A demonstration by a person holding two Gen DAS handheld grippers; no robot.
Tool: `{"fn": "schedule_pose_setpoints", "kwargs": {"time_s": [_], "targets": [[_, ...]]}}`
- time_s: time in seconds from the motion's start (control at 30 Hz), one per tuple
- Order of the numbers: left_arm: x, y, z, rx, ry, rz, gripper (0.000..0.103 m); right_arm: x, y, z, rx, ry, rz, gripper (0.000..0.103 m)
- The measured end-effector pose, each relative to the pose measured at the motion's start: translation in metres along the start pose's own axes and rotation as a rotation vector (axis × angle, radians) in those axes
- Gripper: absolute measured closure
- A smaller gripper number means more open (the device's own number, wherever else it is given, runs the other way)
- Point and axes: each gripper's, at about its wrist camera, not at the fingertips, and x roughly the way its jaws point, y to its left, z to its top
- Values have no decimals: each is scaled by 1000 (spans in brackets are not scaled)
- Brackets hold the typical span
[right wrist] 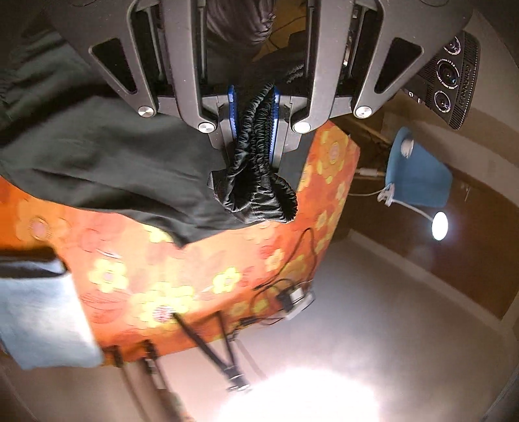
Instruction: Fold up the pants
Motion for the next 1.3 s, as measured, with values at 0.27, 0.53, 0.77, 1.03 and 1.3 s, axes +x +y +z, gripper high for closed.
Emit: {"fn": "schedule_pose_setpoints", "kwargs": {"time_s": [0.27, 0.53, 0.77, 1.03, 1.3], "targets": [[43, -45, 5, 27, 37, -91, 88, -38, -65, -19, 93, -48, -32, 86], [78, -83, -3, 48, 83, -147, 88, -59, -122, -37, 181, -76, -53, 87], [106, -95, -3, 53, 104, -179, 88, -72, -154, -47, 219, -96, -75, 87], [125, -109, -7, 54, 129, -213, 88, -85, -185, -60, 272, -120, -81, 87], [133, -110, -7, 45, 165, -221, 87, -88, -210, -67, 306, -132, -89, 87]]}}
